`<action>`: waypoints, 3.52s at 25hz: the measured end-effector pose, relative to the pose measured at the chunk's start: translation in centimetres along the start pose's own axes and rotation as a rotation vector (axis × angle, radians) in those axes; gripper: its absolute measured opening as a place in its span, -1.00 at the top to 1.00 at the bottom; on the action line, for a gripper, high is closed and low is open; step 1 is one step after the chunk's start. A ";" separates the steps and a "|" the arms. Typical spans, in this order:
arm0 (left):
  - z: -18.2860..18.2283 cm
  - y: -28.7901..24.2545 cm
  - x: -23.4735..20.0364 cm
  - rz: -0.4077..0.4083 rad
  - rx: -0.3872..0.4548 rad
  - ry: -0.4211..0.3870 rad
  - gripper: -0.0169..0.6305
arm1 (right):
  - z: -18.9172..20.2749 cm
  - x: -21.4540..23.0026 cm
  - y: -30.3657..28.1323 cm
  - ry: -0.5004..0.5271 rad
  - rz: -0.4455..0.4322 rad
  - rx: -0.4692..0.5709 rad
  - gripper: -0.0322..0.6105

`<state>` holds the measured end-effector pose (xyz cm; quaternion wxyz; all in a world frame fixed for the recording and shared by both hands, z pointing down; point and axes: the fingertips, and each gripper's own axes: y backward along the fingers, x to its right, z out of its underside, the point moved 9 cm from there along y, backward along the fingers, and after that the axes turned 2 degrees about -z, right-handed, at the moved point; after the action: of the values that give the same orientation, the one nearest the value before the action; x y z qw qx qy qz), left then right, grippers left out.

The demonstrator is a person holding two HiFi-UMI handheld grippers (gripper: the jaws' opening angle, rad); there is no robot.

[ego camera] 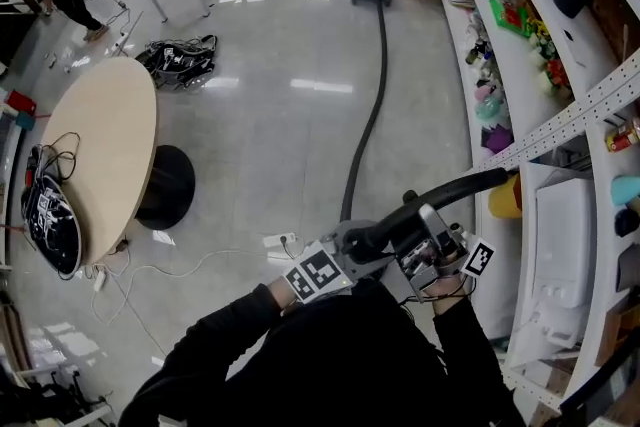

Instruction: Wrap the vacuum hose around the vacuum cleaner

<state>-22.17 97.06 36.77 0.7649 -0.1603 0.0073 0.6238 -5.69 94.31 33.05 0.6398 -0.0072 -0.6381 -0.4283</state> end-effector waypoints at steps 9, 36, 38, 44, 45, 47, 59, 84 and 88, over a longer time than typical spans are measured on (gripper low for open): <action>-3.6 -6.4 -0.5 0.010 0.004 0.206 0.21 | -8.4 2.6 -2.2 -0.227 -0.266 -0.221 0.24; -12.8 -12.7 -14.3 0.123 0.126 0.764 0.06 | -9.6 7.7 3.7 0.859 0.286 -1.163 0.32; -12.7 -12.2 -16.3 0.080 0.114 0.678 -0.12 | -10.7 8.6 2.7 0.761 0.297 -1.111 0.32; -7.6 -8.6 -20.7 0.034 -0.066 0.466 -0.14 | -14.6 13.5 -2.6 0.471 0.429 -0.991 0.33; -6.3 -8.4 -20.8 0.045 -0.123 0.399 -0.14 | -15.2 14.1 -3.9 0.418 0.444 -0.950 0.33; -3.6 -8.8 -20.9 0.090 -0.231 0.269 -0.14 | -16.4 15.3 -6.5 0.326 0.465 -0.859 0.33; -0.6 -13.3 -29.0 0.201 -0.178 0.287 0.32 | -22.8 20.2 -17.6 -0.083 0.451 -0.349 0.30; -16.3 -25.6 -41.9 0.218 -0.144 0.765 0.40 | -30.2 24.2 -11.6 0.832 0.016 -1.443 0.27; -15.7 -27.0 -42.7 0.109 -0.262 0.687 0.14 | -33.1 25.8 -10.9 0.625 0.114 -1.246 0.37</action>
<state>-2.87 47.79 37.22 0.6566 -0.4564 0.1920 0.5690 10.40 55.16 42.25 0.6916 -0.2828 -0.0581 -0.6621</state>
